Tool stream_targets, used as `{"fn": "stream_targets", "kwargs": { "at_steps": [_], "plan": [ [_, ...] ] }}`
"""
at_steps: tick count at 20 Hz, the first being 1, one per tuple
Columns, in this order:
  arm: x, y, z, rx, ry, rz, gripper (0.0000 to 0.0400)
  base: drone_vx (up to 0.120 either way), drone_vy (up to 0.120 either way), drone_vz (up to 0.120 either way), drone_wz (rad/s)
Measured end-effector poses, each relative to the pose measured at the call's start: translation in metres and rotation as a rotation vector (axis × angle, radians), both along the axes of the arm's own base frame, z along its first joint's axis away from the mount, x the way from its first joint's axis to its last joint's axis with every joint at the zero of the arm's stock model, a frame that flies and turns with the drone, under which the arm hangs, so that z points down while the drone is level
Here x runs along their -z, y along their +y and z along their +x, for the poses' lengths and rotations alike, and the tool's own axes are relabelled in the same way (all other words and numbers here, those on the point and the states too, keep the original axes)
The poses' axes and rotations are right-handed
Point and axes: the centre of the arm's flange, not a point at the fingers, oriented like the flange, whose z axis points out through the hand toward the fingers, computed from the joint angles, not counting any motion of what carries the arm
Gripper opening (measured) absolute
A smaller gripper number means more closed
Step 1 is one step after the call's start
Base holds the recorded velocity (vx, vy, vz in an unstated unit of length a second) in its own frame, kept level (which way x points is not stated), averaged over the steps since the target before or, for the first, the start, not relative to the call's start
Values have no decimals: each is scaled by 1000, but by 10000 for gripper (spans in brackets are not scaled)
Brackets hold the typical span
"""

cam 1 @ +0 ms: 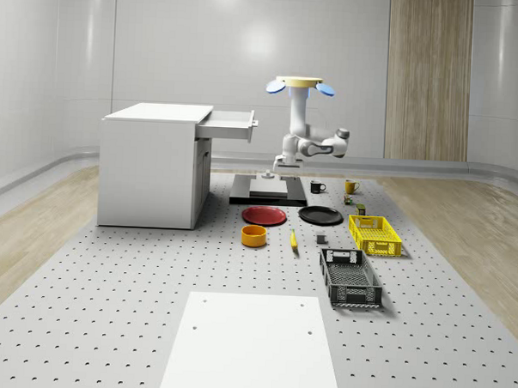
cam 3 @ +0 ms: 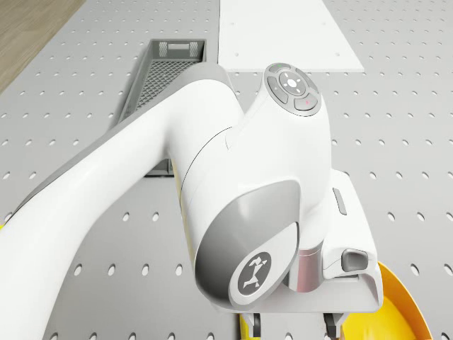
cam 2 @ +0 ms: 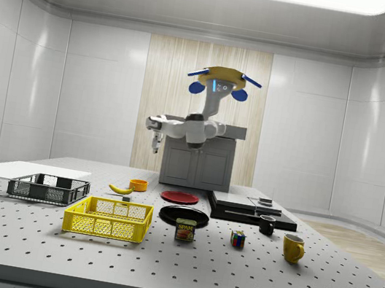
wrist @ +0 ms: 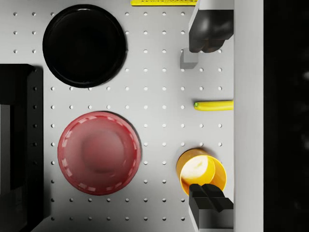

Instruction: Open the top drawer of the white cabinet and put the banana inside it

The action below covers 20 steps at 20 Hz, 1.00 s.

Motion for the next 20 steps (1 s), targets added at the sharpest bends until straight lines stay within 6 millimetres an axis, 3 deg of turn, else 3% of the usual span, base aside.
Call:
{"fn": "stream_targets", "kwargs": {
  "at_steps": [8, 12, 20],
  "plan": [
    [0, 0, 0, 0, 0, 0, 400, 120, 5, -120, 0],
    [0, 0, 0, 0, 0, 0, 400, 120, 120, -120, 0],
    [0, 0, 0, 0, 0, 0, 400, 120, 0, -120, 0]
  ]
}}
